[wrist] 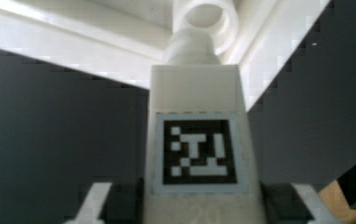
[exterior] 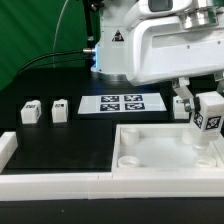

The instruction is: Assemble one leg

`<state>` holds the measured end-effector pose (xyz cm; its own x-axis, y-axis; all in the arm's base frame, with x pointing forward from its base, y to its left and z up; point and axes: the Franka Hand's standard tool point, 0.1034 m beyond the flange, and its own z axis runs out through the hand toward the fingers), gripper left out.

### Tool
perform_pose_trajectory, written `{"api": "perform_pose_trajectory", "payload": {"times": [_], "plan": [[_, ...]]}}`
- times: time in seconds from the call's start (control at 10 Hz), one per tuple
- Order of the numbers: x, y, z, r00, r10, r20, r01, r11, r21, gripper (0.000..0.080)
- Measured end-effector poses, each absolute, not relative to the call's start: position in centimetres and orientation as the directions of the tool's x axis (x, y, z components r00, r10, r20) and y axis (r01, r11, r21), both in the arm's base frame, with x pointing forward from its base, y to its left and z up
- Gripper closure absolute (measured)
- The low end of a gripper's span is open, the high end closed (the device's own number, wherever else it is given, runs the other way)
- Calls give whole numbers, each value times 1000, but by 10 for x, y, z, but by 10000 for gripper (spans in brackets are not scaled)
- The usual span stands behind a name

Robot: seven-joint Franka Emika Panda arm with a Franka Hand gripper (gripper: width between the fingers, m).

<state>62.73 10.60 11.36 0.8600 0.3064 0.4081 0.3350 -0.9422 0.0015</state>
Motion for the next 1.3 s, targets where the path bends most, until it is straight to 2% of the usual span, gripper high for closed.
{"api": "perform_pose_trajectory", "payload": {"times": [0.3,0.5,1.3], "plan": [[629,109,113,868,284,408,316,-949,-13,506],[628,114,111,844,283,455,318,-948,-1,506],[618,117,98,848,297,439,331,-944,-1,506]]}}
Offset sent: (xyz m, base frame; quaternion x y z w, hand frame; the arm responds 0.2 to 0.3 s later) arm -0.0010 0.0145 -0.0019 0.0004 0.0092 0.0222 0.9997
